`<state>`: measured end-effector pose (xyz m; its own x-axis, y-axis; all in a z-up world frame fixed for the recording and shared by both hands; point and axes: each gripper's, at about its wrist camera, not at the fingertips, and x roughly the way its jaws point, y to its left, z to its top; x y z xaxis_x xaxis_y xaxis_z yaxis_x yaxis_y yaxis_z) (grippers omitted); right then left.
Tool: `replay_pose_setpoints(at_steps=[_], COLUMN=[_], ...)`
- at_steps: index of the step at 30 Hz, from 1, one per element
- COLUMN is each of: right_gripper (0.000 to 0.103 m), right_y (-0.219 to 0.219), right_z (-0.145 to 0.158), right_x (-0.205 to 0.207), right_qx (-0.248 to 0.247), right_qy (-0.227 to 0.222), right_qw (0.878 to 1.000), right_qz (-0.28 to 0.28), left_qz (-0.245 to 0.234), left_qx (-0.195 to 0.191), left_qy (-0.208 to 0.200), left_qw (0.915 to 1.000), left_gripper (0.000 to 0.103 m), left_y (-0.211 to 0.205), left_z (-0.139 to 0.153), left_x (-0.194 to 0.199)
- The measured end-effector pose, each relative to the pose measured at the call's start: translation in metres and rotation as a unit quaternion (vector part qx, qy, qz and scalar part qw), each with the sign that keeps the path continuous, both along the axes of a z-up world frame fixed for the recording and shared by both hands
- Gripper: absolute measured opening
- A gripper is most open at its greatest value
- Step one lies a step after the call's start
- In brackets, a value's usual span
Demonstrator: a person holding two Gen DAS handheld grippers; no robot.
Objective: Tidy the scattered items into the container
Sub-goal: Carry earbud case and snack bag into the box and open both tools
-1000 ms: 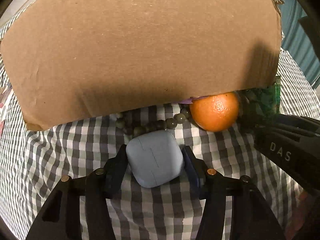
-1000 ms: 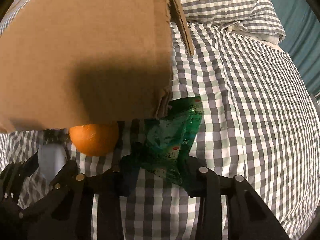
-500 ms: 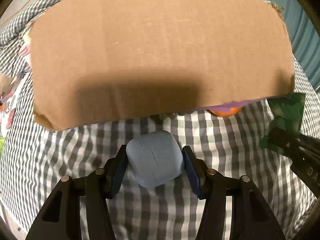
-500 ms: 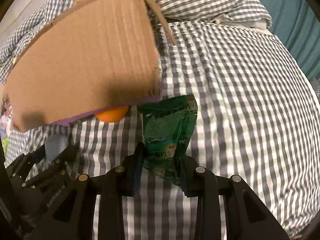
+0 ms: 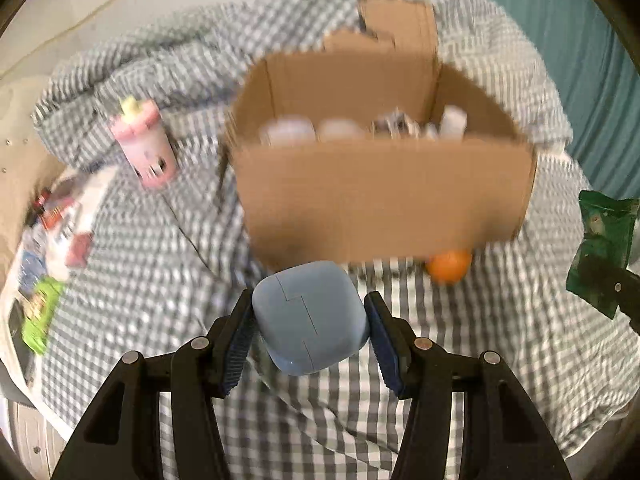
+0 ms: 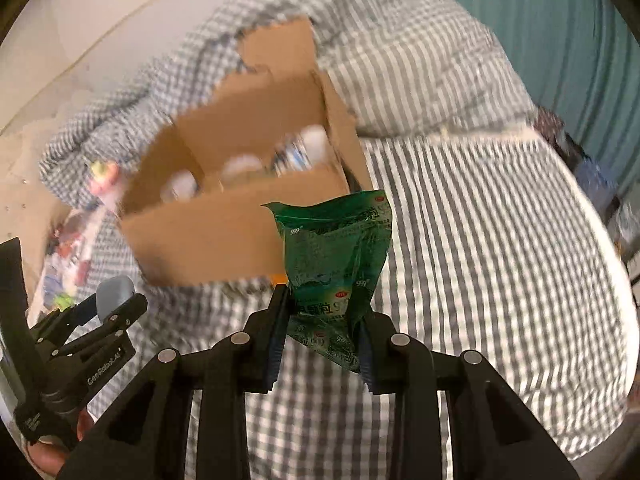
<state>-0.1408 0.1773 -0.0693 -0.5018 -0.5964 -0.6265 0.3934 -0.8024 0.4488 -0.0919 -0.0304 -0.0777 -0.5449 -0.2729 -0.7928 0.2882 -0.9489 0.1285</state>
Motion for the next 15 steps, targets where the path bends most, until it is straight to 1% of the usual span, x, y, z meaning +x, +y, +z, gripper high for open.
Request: replay_pose_setpoints(at_steps=[1, 2, 5, 6, 7, 9, 12, 15], right_gripper=[0.030, 0.030, 0.030, 0.030, 0.030, 0.030, 0.030, 0.030], right_y=[-0.002, -0.008, -0.025, -0.033, -0.039, -0.052, -0.070, -0.082], right_z=[0.009, 0.017, 0.050, 0.058, 0.061, 0.070, 0.075, 0.072], right_x=[-0.004, -0.007, -0.025, -0.030, -0.040, -0.054, -0.074, -0.092], right_qx=[-0.004, -0.009, -0.015, -0.012, -0.010, -0.005, -0.004, -0.001], right_qy=[0.005, 0.009, 0.027, 0.035, 0.041, 0.043, 0.040, 0.036], right_qw=[1.000, 1.000, 0.999, 0.999, 0.999, 0.999, 0.999, 0.999], right_qz=[0.003, 0.006, 0.015, 0.014, 0.014, 0.019, 0.023, 0.026], left_qz=[-0.003, -0.004, -0.020, -0.020, -0.023, -0.021, -0.018, -0.020], left_qx=[0.001, 0.001, -0.005, -0.008, -0.009, -0.002, -0.006, -0.017], left_qy=[0.005, 0.010, 0.029, 0.034, 0.041, 0.051, 0.046, 0.035], left_qw=[1.0000, 0.9999, 0.9994, 0.9992, 0.9988, 0.9985, 0.9988, 0.9991], left_gripper=[0.056, 0.056, 0.056, 0.056, 0.056, 0.056, 0.056, 0.056], left_y=[-0.011, -0.019, -0.010, -0.010, -0.013, -0.014, -0.024, -0.029], left_z=[0.011, 0.017, 0.057, 0.064, 0.075, 0.087, 0.093, 0.089], left_x=[-0.007, -0.017, -0.039, -0.043, -0.053, -0.065, -0.095, -0.119])
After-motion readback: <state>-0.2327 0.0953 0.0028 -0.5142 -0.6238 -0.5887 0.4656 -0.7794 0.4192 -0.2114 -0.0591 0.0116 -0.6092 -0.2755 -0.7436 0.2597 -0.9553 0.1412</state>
